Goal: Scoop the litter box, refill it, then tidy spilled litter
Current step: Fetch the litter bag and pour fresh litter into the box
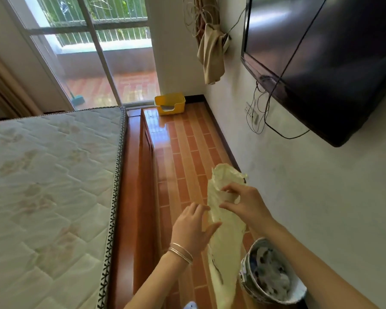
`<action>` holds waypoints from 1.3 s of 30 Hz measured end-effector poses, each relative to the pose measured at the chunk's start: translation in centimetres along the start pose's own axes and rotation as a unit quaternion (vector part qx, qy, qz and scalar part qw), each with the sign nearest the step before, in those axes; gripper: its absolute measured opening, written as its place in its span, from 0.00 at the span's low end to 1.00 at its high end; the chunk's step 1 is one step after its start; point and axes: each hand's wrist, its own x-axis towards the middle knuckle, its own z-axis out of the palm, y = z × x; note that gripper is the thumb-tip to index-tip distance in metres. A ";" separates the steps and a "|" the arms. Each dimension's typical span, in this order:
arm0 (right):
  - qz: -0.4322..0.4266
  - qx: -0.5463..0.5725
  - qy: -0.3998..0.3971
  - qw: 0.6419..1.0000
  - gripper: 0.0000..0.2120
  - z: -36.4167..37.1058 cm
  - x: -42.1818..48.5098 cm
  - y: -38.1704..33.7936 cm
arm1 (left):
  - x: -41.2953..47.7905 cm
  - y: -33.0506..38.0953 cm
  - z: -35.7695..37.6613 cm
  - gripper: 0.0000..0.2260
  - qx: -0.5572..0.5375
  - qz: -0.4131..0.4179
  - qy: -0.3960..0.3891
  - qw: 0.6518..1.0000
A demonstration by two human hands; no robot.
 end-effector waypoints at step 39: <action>-0.082 -0.067 0.043 0.993 0.37 2.3 46.9 5.3 | 44.2 -17.8 1.3 0.11 -0.093 -0.189 0.092 0.973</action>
